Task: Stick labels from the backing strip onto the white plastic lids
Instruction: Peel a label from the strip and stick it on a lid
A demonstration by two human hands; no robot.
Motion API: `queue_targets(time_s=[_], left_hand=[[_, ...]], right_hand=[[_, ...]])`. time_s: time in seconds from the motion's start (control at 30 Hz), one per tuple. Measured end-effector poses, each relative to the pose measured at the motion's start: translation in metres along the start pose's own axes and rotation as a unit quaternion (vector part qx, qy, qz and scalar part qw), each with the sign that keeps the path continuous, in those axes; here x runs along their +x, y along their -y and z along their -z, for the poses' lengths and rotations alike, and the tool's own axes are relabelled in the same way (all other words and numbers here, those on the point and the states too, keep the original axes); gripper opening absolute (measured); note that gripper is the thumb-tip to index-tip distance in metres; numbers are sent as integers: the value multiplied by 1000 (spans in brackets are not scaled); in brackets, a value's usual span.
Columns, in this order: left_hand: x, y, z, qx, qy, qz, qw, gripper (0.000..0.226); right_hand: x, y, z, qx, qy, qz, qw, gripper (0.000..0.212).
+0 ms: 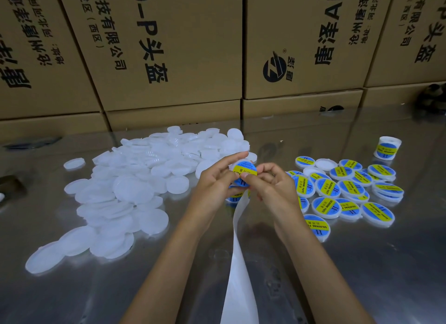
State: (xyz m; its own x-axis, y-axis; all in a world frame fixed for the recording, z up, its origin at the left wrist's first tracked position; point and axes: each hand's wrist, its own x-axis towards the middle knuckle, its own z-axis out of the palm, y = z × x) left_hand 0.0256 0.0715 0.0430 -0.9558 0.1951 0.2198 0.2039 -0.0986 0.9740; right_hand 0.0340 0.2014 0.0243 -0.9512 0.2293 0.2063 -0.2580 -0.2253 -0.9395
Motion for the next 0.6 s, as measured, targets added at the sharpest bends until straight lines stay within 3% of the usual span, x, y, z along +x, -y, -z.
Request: queue_targets(time_s=[0.2, 0.33, 0.47, 0.6], left_hand=[[-1, 1, -3, 26, -23, -25, 999, 47], [0, 3, 1, 64, -69, -69, 993, 47], [-1, 4, 5, 134, -104, -124, 978, 49], [-3, 8, 3, 144, -130, -132, 972, 54]], right_hand=[[-1, 1, -2, -3, -11, -14, 1000, 19], [-3, 6, 0, -6, 9, -76, 997, 1], [-4, 10, 3, 49, 86, -164, 981, 20], [-3, 11, 5, 90, 140, -195, 966, 30]])
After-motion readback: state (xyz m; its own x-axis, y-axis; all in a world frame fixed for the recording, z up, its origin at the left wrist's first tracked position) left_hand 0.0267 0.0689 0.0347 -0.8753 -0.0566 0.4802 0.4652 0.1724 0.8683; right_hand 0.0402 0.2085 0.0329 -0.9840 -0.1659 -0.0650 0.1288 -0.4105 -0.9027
